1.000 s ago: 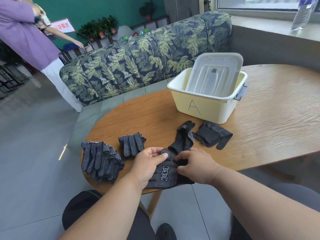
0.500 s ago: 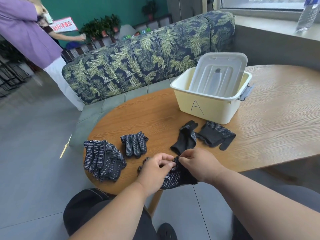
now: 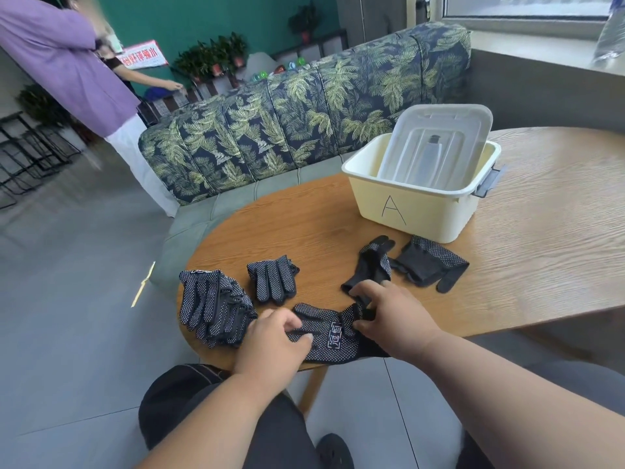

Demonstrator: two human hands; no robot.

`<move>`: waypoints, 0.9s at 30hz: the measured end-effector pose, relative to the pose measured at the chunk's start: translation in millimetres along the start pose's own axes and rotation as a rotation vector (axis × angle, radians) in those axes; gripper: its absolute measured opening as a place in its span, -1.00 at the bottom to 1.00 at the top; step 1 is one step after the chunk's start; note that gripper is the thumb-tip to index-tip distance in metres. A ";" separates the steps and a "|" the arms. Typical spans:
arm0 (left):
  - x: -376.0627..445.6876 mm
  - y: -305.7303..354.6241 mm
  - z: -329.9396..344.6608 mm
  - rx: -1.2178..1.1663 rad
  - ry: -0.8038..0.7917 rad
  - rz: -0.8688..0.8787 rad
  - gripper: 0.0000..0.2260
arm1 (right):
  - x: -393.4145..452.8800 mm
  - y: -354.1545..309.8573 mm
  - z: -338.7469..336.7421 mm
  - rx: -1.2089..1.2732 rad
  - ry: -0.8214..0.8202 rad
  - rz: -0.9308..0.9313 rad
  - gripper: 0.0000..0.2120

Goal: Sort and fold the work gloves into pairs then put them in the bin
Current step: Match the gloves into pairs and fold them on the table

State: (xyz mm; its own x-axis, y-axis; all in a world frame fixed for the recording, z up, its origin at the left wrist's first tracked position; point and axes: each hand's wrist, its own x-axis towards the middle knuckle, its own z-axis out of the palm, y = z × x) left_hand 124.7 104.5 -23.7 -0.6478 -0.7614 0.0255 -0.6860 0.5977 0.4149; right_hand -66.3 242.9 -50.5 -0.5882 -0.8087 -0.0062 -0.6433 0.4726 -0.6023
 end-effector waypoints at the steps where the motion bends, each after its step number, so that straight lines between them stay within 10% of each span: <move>1: -3.5 -4.2 -5.4 0.056 -0.026 -0.037 -0.78 | -0.3 -0.6 1.8 -0.013 0.000 -0.026 -0.61; 5: -13.4 -10.0 -11.5 0.160 -0.100 -0.142 -0.61 | -2.2 -3.6 7.2 -0.047 -0.020 -0.096 -0.88; 18: -6.7 8.4 -10.0 0.217 -0.234 -0.186 -0.70 | -11.3 -15.3 10.0 -0.151 0.015 -0.046 -0.57; 27: -1.5 -2.7 -15.5 -0.374 -0.375 -0.415 -0.57 | -10.8 -18.5 10.8 -0.195 -0.011 -0.048 -0.51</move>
State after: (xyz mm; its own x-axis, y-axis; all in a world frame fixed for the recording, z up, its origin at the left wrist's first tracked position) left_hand 132.6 100.2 -10.8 -0.4726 -0.7301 -0.4936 -0.7858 0.0956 0.6110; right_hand -42.7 239.1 -48.0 -0.5499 -0.8352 0.0097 -0.7539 0.4913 -0.4361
